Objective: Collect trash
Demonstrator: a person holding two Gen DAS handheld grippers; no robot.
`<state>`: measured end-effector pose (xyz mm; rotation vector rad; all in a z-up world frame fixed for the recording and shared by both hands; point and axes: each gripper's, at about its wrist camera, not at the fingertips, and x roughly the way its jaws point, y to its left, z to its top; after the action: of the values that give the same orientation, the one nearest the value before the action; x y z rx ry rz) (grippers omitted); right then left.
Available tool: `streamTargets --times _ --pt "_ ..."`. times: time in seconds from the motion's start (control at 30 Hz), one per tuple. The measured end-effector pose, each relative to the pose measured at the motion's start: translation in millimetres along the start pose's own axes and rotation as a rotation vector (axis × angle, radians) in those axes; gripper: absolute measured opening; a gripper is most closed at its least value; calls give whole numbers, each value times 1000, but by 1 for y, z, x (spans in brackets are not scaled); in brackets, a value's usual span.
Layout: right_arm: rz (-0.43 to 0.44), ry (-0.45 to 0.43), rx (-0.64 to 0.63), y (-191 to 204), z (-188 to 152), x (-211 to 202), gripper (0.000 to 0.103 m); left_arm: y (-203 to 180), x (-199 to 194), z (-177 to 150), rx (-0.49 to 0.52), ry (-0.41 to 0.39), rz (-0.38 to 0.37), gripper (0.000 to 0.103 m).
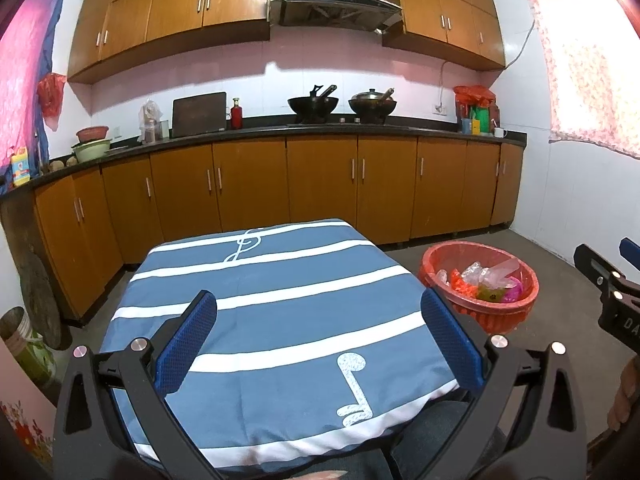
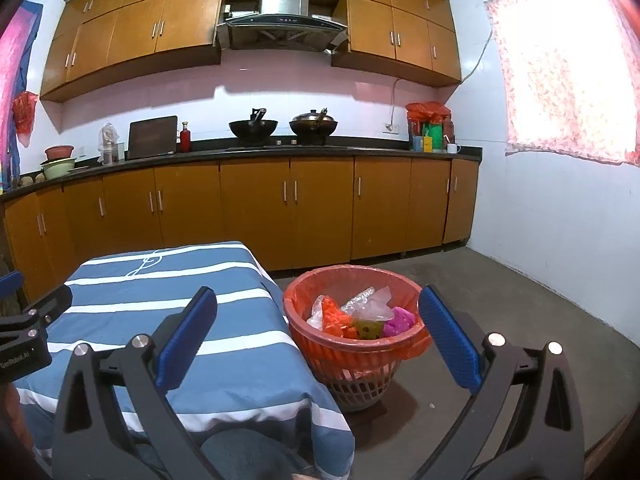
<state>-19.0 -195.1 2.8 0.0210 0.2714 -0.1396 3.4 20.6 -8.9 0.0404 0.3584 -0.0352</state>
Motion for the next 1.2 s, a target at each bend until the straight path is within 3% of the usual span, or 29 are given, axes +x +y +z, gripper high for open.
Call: streamTargets --times 1.2 --pt "-14 1 7 -1 -1 -1 99 0 0 0 0 5 -5 101"
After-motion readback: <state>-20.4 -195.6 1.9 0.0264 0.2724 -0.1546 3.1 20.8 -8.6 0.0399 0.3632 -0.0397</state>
